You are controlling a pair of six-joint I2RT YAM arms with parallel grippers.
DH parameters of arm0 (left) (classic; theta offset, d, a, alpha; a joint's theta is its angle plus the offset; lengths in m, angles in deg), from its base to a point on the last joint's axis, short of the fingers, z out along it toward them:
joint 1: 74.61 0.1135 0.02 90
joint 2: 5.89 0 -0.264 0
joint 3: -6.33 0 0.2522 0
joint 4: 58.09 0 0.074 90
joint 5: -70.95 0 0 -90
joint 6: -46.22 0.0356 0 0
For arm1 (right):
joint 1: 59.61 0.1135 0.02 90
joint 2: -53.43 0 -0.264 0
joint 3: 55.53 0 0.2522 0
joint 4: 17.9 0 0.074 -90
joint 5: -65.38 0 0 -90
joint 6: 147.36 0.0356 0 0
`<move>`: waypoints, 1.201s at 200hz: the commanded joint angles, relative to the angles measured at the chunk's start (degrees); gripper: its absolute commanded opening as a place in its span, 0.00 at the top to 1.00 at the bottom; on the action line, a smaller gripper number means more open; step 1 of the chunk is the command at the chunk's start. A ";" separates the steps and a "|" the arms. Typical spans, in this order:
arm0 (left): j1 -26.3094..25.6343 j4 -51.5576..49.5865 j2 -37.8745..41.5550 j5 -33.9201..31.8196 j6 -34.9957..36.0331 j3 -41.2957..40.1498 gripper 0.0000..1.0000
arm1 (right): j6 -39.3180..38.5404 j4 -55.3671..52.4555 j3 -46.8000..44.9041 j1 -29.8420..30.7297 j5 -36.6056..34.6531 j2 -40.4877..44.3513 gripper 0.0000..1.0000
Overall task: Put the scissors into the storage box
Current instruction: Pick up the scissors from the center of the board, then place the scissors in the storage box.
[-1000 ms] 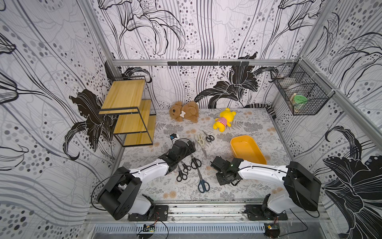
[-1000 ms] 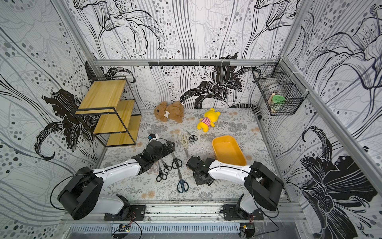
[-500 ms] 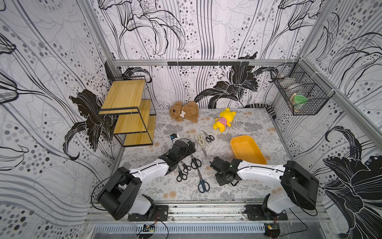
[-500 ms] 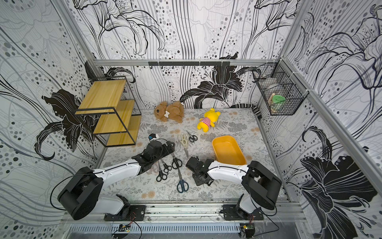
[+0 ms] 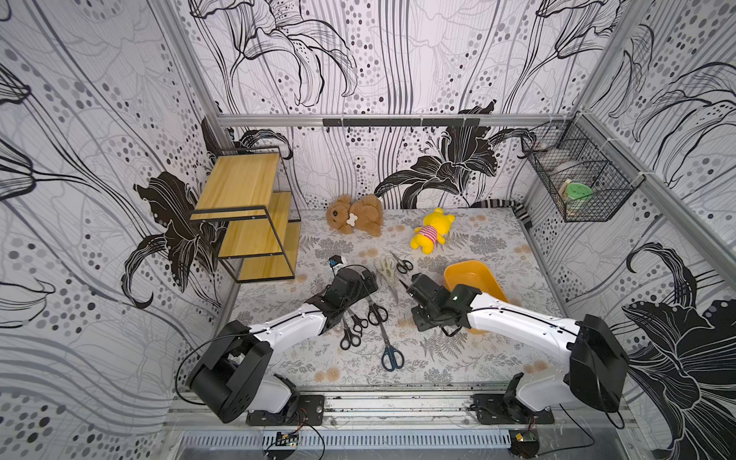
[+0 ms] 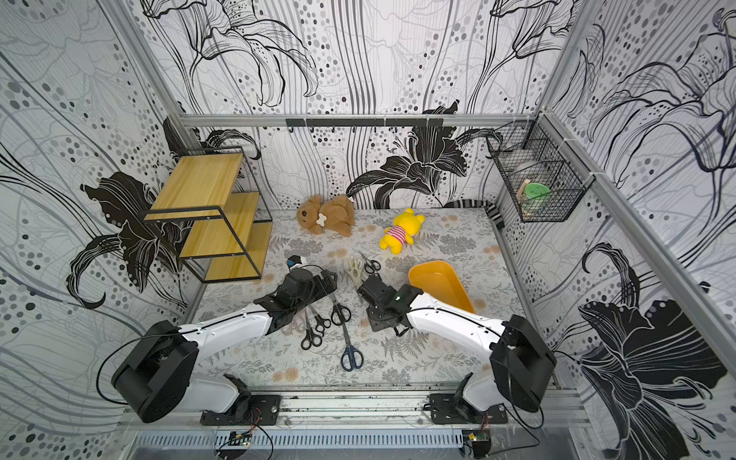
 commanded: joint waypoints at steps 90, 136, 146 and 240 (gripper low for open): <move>0.02 0.53 -1.58 2.48 1.82 0.85 0.03 | -7.94 -8.29 -3.64 -26.30 -1.50 8.06 1.00; 0.09 0.39 -1.62 1.99 2.71 0.68 0.03 | -8.22 -4.95 -9.21 -30.67 3.19 7.11 1.00; 0.05 0.44 -1.66 1.99 2.74 0.63 0.03 | -8.19 -4.05 -10.13 -30.72 5.00 6.32 1.00; 0.10 0.44 -1.69 1.83 2.52 0.00 0.03 | -7.22 3.98 -11.28 -30.67 11.28 -3.32 0.96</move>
